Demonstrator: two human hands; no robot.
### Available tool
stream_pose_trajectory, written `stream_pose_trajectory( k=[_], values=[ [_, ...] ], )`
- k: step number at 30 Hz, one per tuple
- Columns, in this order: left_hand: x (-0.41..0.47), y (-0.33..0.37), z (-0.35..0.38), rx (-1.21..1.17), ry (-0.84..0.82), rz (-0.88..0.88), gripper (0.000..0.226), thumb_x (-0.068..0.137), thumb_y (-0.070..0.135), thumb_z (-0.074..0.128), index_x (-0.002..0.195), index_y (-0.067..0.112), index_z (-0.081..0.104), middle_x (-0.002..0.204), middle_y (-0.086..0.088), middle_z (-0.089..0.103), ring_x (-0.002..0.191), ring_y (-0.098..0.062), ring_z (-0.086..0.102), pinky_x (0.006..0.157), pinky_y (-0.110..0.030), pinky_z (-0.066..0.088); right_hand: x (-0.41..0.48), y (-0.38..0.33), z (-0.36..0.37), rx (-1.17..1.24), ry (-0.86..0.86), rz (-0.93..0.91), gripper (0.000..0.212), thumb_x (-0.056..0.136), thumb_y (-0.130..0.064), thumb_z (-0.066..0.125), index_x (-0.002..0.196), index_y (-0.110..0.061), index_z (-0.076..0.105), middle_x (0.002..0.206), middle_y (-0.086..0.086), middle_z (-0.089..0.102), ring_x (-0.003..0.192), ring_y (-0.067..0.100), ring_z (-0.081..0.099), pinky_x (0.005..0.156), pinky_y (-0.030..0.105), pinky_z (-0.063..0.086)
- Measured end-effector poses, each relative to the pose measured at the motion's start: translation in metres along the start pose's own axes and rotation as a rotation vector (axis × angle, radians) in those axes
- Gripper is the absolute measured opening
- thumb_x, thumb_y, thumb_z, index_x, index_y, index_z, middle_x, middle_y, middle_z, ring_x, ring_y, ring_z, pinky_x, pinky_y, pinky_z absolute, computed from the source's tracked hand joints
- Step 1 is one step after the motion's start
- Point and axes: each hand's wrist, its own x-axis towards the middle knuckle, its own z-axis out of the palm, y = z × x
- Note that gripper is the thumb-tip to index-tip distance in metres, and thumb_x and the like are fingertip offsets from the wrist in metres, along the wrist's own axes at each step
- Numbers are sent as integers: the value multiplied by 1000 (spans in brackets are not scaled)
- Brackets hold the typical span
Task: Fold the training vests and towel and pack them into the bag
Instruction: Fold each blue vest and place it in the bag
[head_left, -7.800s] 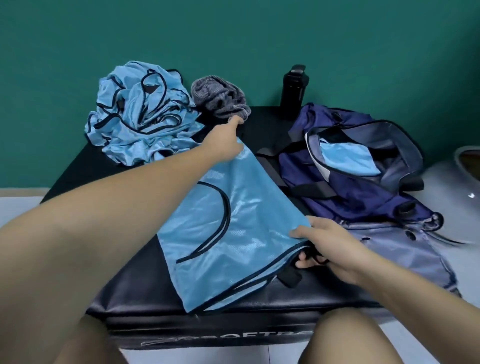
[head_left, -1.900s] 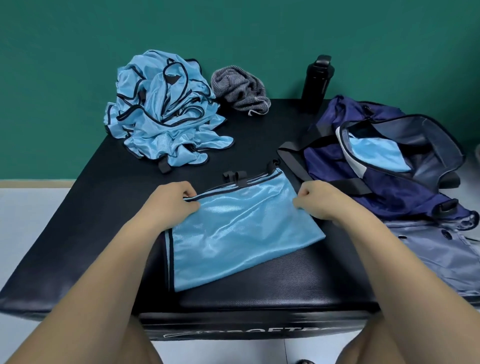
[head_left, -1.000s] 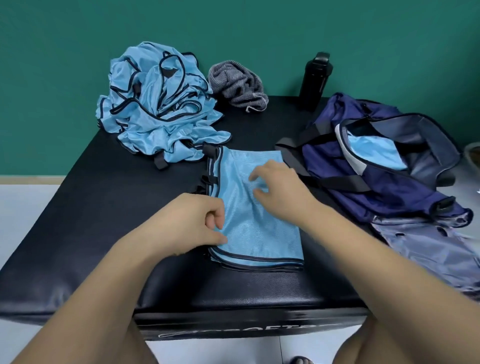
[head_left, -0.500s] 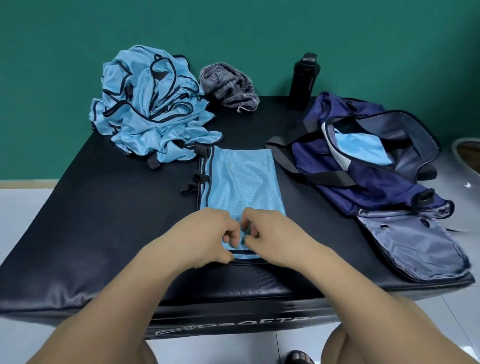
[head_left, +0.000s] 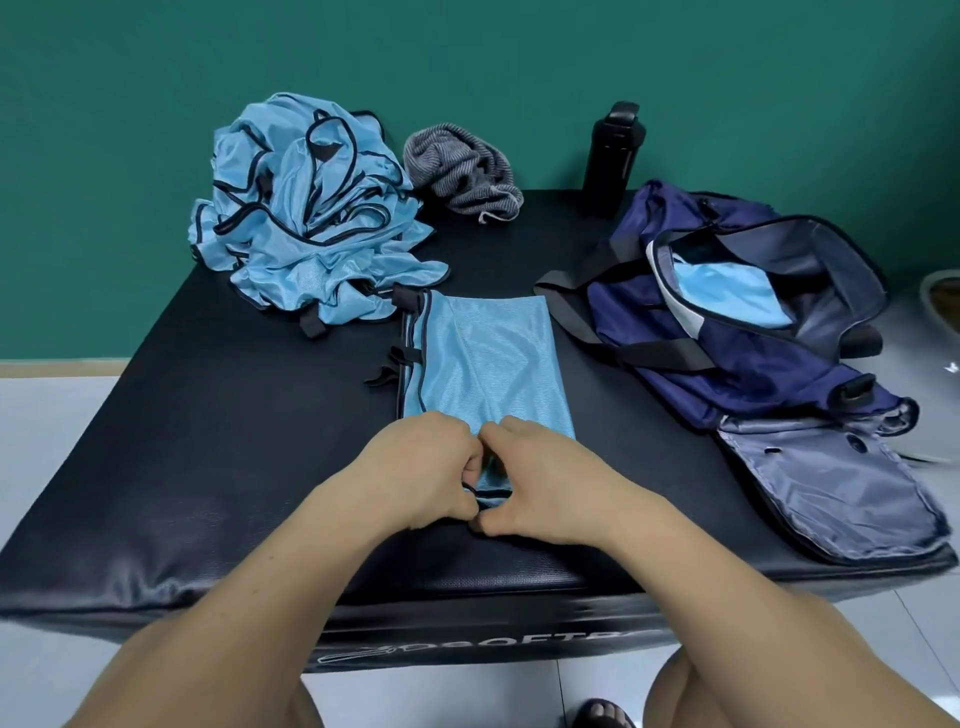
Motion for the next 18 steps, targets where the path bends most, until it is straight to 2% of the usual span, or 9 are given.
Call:
stream_pose_trajectory(
  k=[3,8,11,14,16,18],
  values=[
    [0,-1,2,-13,10,5,17,77,36,76,77,31,59,82,11,63,79,-10,58,63,-29,42,1,-1,3,-13,29,-13,43,76,-53,74,101,-33,46,94,-13,45,87,13,48,70,32,41],
    [-2,-9,-1,-182,9,-20,16,75,36,81,82,31,67,83,12,66,79,-8,62,73,-33,56,1,-3,3,-45,26,-14,40,81,-48,72,104,-30,43,97,-10,48,91,17,52,70,34,43],
    [-2,-14,0,-238,25,-12,16,74,34,81,80,32,66,83,14,66,78,-5,62,75,-35,57,1,-4,2,-115,12,11,40,83,-37,71,105,-26,40,102,-6,52,91,20,53,69,35,41],
    [-3,-19,2,-282,20,-2,15,75,33,80,82,33,67,86,14,67,79,-5,62,76,-36,57,-1,0,1,-183,19,33,29,86,-22,64,103,-22,40,102,-3,54,89,25,55,68,38,40],
    [-4,-21,4,-289,43,24,19,73,41,78,85,35,65,89,17,64,84,-4,59,79,-36,55,0,6,-1,-157,49,40,19,87,-22,60,100,-23,46,97,-4,58,88,26,58,68,39,43],
    [-5,-20,5,-284,97,62,29,71,54,78,88,39,59,93,19,59,91,-2,53,83,-29,49,0,11,-7,-73,93,49,12,87,-29,60,93,-28,49,88,-7,61,84,23,58,68,38,46]
  ],
)
